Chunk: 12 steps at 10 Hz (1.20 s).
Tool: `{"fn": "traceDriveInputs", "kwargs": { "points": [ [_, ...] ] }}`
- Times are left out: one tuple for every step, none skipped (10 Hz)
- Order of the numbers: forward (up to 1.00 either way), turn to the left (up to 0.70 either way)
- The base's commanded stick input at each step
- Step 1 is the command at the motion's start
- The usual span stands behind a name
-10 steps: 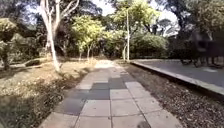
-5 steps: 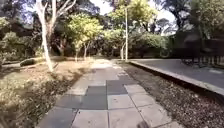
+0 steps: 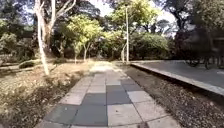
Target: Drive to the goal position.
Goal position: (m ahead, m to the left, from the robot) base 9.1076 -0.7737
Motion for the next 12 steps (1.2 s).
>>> {"fn": "traceDriveInputs", "kwargs": {
  "points": [
    [0.5, 0.0],
    [0.5, 0.0],
    [0.5, 0.0],
    [0.5, 0.0],
    [0.5, 0.0],
    [0.5, 0.0],
    [0.5, 0.0],
    [0.5, 0.0],
    [0.5, 0.0],
    [0.5, 0.0],
    [0.5, 0.0],
    [0.5, 0.0]
  ]
}}
